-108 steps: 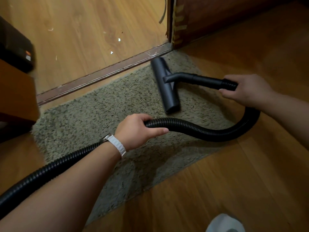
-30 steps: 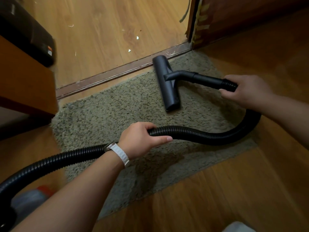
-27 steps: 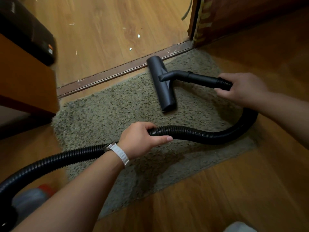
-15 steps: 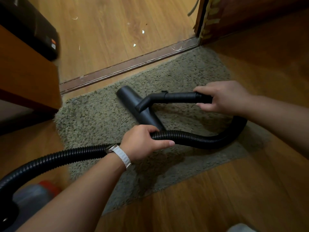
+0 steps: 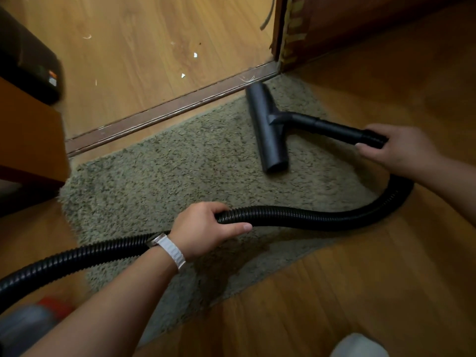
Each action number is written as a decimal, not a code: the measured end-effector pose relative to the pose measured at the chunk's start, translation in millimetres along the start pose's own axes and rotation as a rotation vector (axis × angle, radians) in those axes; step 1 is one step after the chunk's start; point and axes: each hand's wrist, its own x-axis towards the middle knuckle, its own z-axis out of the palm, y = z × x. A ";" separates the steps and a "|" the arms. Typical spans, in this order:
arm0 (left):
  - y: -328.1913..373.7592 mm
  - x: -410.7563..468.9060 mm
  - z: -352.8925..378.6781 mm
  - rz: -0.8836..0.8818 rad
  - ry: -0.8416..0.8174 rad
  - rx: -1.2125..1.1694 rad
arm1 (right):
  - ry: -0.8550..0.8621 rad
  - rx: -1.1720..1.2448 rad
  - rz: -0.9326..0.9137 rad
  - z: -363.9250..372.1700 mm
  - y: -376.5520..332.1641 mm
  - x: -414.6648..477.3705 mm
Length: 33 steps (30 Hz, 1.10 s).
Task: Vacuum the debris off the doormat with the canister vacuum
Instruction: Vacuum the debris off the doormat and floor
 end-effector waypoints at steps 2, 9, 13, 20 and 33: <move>-1.4 0.7 1.1 0.017 -0.004 -0.010 | 0.048 0.004 0.052 -4.0 14.2 -4.3; -9.5 7.6 -3.2 0.042 0.014 -0.001 | -0.049 0.046 -0.077 2.6 -15.0 -12.0; -22.2 11.3 -5.9 0.049 0.044 0.191 | -0.118 0.013 -0.251 19.4 -46.5 -7.2; -50.5 8.6 -5.7 0.109 0.021 0.444 | -0.234 -0.006 -0.243 45.2 -66.1 8.3; -62.4 7.1 6.3 0.250 0.167 0.636 | -0.276 -0.354 -0.307 38.2 -70.8 33.1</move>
